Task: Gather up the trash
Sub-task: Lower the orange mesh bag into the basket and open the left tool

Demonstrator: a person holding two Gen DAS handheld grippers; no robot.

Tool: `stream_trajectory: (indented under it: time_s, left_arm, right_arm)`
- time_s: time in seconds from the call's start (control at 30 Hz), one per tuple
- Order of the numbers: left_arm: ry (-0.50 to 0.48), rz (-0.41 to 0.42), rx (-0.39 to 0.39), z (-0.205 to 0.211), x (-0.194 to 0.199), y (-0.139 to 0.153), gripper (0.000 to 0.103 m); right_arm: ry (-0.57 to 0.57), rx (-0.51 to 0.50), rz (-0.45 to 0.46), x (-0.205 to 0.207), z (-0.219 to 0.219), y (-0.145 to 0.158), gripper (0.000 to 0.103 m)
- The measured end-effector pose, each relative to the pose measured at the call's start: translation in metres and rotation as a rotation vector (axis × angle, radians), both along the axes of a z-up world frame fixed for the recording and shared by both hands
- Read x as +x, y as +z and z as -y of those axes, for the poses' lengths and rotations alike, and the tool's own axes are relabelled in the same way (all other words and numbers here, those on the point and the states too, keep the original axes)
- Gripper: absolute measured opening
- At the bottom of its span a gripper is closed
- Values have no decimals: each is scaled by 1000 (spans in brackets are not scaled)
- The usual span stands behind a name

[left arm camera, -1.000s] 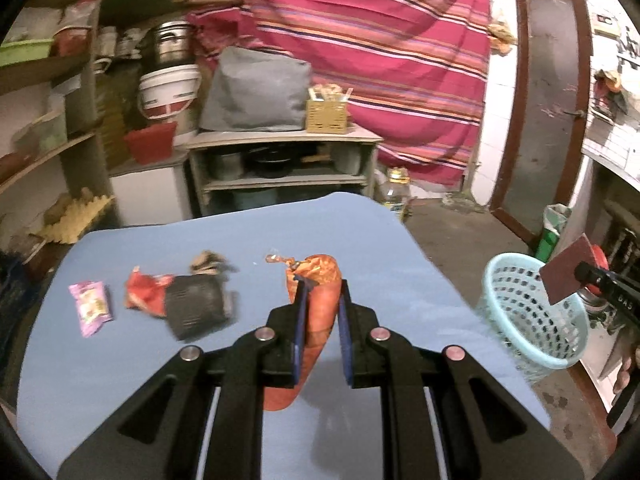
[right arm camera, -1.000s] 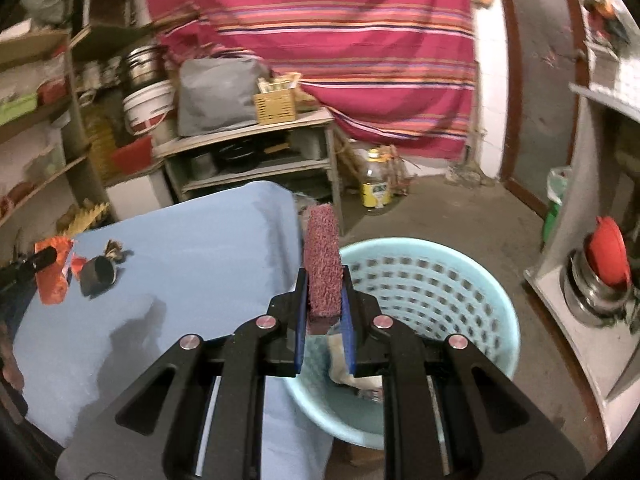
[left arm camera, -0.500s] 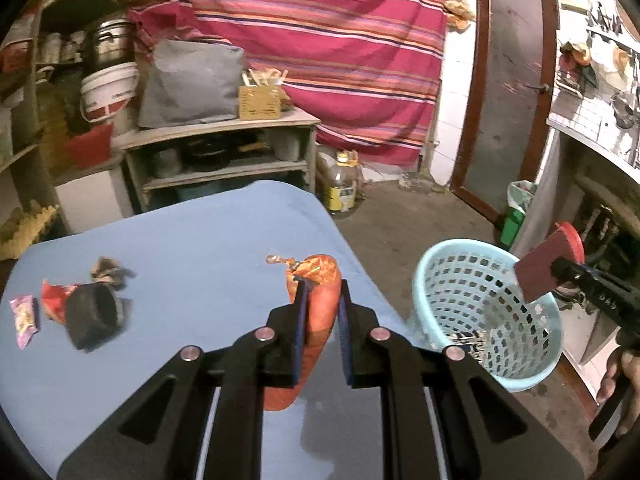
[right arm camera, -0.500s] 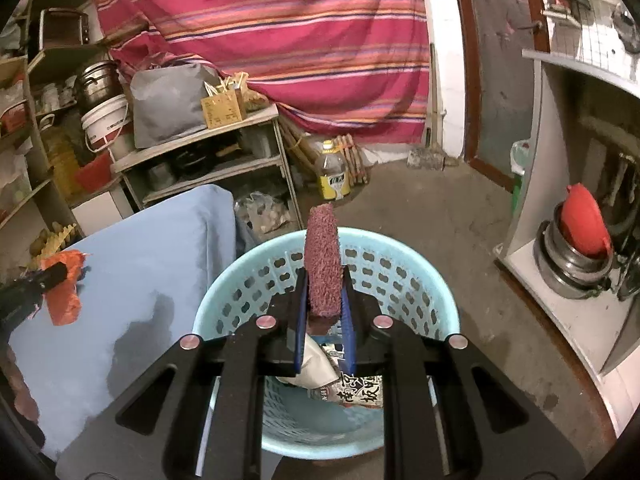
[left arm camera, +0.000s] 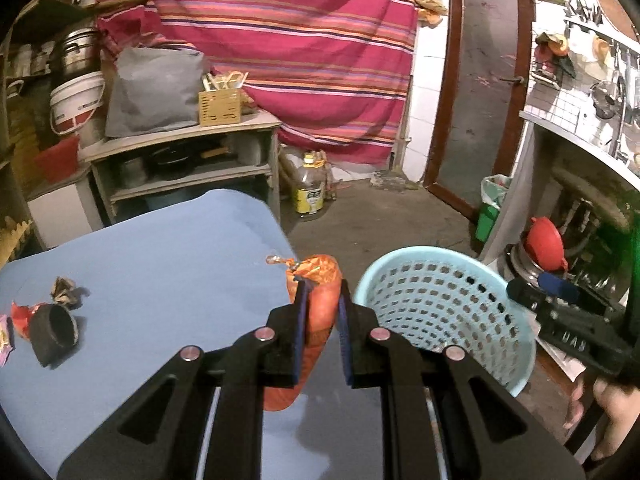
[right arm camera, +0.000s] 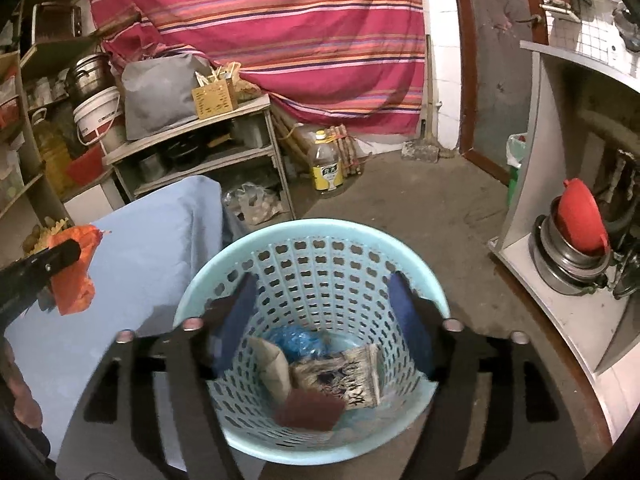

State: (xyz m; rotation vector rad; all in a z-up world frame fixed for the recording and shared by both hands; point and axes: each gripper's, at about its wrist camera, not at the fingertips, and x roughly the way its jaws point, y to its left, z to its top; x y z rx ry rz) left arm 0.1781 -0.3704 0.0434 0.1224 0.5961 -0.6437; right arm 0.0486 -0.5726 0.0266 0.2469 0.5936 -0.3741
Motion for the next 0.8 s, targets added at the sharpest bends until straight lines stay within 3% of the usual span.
stream_trajectory:
  time_s: [0.1, 0.2, 0.57, 0.8]
  left_arm:
    - [-26, -14, -13, 17, -2, 1, 15]
    - [-66, -32, -2, 41, -5, -4, 15]
    - [-140, -143, 19, 104, 10, -34, 15]
    - [-161, -183, 44, 113, 13, -45, 21]
  right_arm:
    - [-4, -18, -1, -8, 1, 1, 92]
    - [8, -61, -20, -13, 0, 0, 94]
    - [-76, -3, -12, -32, 31, -8, 96]
    - [-98, 9, -20, -33, 38, -11, 96]
